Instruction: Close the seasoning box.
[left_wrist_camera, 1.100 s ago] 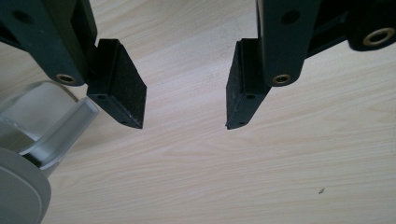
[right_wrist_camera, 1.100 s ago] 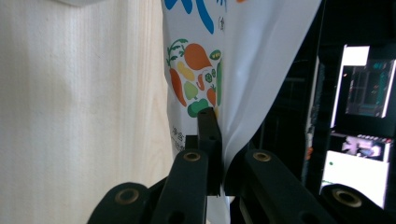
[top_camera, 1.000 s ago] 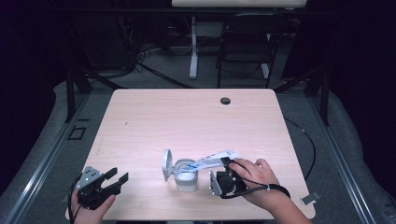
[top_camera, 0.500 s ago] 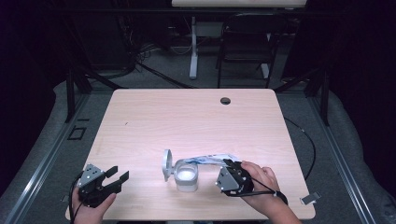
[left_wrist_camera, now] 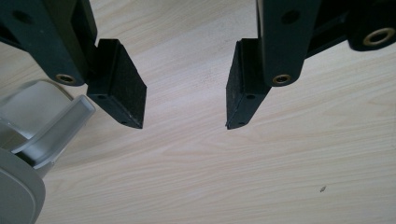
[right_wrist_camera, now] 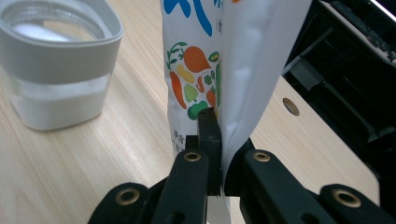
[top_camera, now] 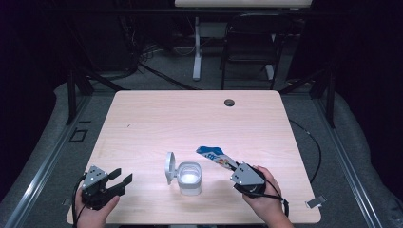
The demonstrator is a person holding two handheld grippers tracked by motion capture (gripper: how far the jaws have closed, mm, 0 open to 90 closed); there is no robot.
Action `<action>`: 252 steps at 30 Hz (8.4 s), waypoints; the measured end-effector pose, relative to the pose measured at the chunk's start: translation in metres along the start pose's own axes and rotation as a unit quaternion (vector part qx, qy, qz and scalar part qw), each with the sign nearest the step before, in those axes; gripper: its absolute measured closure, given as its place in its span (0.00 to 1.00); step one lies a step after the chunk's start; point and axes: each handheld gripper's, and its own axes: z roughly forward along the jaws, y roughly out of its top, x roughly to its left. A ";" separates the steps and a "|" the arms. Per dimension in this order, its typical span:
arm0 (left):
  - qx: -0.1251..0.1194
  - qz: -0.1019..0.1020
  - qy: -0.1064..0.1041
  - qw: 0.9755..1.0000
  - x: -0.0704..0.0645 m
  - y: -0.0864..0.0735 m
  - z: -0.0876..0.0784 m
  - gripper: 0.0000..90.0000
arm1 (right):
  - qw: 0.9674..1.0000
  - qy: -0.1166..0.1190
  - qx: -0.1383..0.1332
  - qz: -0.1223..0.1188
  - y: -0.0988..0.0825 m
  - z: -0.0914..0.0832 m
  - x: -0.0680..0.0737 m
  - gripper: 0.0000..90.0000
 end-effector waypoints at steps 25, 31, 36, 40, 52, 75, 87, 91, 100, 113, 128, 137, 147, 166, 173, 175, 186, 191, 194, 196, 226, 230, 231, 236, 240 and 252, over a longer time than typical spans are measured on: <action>0.001 -0.002 -0.002 1.000 0.000 0.000 0.004 0.54 | 0.980 -0.009 -0.055 0.192 -0.018 0.003 -0.029 1.00; 0.001 -0.001 -0.002 1.000 0.000 0.001 0.005 0.54 | 0.976 -0.033 -0.044 0.210 -0.027 0.007 -0.030 1.00; 0.001 -0.002 -0.001 1.000 0.000 0.001 0.004 0.54 | 0.975 -0.043 -0.034 0.216 -0.034 0.011 -0.031 1.00; 0.001 -0.001 0.000 1.000 -0.001 0.002 0.003 0.54 | 0.974 -0.049 -0.027 0.220 -0.039 0.013 -0.033 1.00; -0.007 0.000 0.001 1.000 -0.003 0.002 -0.005 0.54 | 0.974 -0.056 -0.012 0.221 -0.046 0.013 -0.030 0.99; -0.006 0.001 0.004 1.000 0.001 0.010 -0.001 0.54 | 0.972 -0.063 -0.007 0.227 -0.056 0.019 -0.035 0.99; -0.007 -0.002 0.006 1.000 0.003 0.010 0.001 0.54 | 0.972 -0.061 -0.006 0.228 -0.057 0.027 -0.038 0.99; -0.006 -0.001 0.007 1.000 0.003 0.012 0.002 0.54 | 0.972 -0.061 -0.004 0.229 -0.057 0.031 -0.038 0.99; -0.005 0.001 0.006 1.000 0.002 0.013 0.003 0.54 | 0.971 -0.058 0.007 0.234 -0.062 0.037 -0.037 0.99; -0.004 0.004 0.004 1.000 -0.001 0.015 0.006 0.54 | 0.970 -0.058 0.032 0.235 -0.068 0.041 -0.036 1.00; 0.000 0.004 0.004 1.000 -0.002 0.014 0.009 0.54 | 0.973 -0.058 0.033 0.222 -0.078 0.040 -0.027 0.97; 0.001 0.005 -0.002 1.000 -0.005 0.013 0.013 0.54 | 0.971 -0.052 0.032 0.230 -0.089 0.034 -0.025 0.90; 0.001 0.008 -0.007 1.000 -0.009 0.013 0.016 0.54 | 0.969 -0.040 0.027 0.242 -0.097 0.028 -0.024 0.79; 0.002 0.019 -0.020 1.000 -0.017 0.017 0.017 0.58 | 0.965 -0.031 0.002 0.259 -0.094 0.017 -0.024 0.62; -0.008 0.037 -0.043 0.998 -0.033 0.030 0.016 0.66 | 0.964 -0.036 -0.008 0.262 -0.096 0.009 -0.024 0.58; -0.010 0.047 -0.050 0.998 -0.039 0.034 0.017 0.69 | 0.965 -0.035 -0.009 0.261 -0.096 0.006 -0.025 0.57; -0.006 0.063 -0.081 0.995 -0.052 0.046 0.022 0.86 | 0.966 -0.032 -0.016 0.255 -0.088 -0.006 -0.022 0.56; 0.004 0.075 -0.096 0.993 -0.057 0.048 0.023 0.93 | 0.968 -0.031 -0.010 0.250 -0.089 -0.009 -0.020 0.56; 0.001 0.074 -0.101 0.992 -0.058 0.050 0.022 0.97 | 0.968 -0.029 -0.008 0.251 -0.091 -0.011 -0.018 0.56; 0.001 0.074 -0.106 0.992 -0.059 0.052 0.021 1.00 | 0.967 -0.030 -0.010 0.253 -0.092 -0.013 -0.016 0.56; -0.006 0.091 -0.134 0.987 -0.082 0.064 0.021 1.00 | 0.964 -0.036 -0.021 0.262 -0.093 -0.026 -0.005 0.56; -0.006 0.093 -0.138 0.986 -0.085 0.065 0.022 1.00 | 0.964 -0.035 -0.019 0.264 -0.094 -0.026 -0.004 0.56; -0.004 0.094 -0.139 0.986 -0.086 0.066 0.023 1.00 | 0.963 -0.035 -0.019 0.265 -0.094 -0.026 -0.003 0.56; -0.005 0.094 -0.144 0.985 -0.089 0.066 0.025 1.00 | 0.964 -0.030 -0.017 0.263 -0.094 -0.027 -0.001 0.56; -0.007 0.097 -0.152 0.984 -0.096 0.068 0.029 1.00 | 0.963 -0.028 -0.015 0.266 -0.094 -0.026 0.000 0.56; 0.007 0.112 -0.167 0.980 -0.105 0.063 0.036 1.00 | 0.962 -0.027 -0.013 0.271 -0.095 -0.027 0.002 0.56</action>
